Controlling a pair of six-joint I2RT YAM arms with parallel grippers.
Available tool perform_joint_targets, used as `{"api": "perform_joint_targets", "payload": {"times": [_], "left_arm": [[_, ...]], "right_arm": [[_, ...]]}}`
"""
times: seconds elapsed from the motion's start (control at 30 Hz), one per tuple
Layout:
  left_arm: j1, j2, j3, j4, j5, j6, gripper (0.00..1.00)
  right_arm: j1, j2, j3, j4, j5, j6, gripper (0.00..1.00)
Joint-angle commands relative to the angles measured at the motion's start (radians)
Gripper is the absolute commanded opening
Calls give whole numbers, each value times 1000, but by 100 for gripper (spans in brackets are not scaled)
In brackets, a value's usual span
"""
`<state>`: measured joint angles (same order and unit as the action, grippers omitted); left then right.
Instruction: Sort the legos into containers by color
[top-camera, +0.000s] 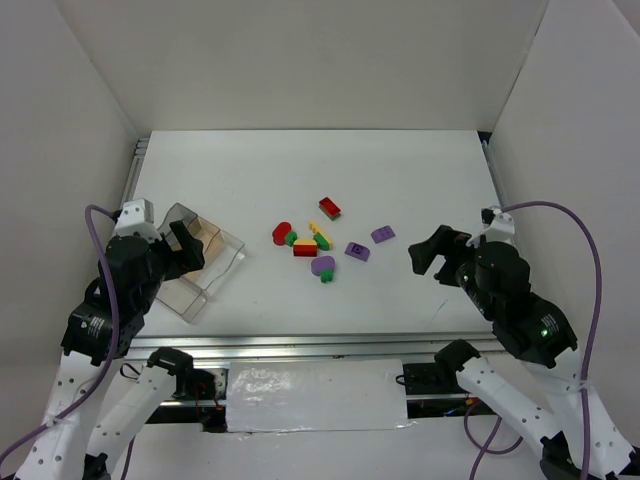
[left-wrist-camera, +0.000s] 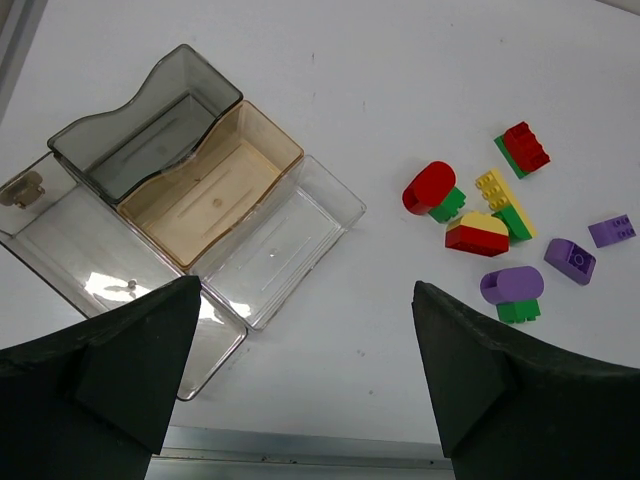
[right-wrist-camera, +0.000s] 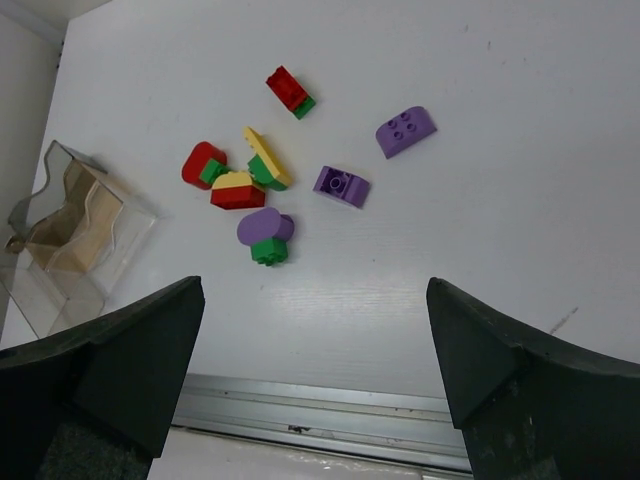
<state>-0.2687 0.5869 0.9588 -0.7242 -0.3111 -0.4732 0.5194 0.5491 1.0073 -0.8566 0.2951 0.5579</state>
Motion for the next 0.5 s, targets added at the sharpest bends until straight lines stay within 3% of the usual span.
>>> {"api": "perform_joint_targets", "payload": {"times": [0.0,0.2,0.33,0.47], "left_arm": [[5,7,-3,58,24,15,100],[3,13,-3,55,26,15,99],[3,16,-8,62,38,19,100],[5,25,-5,58,38,19,100]], "right_arm": [[7,23,-7,42,-13,20,100],[7,146,-18,109,-76,-5,99],[8,384,10,168,-203,-156,100],[7,622,74,220,-193,-310,100]]}}
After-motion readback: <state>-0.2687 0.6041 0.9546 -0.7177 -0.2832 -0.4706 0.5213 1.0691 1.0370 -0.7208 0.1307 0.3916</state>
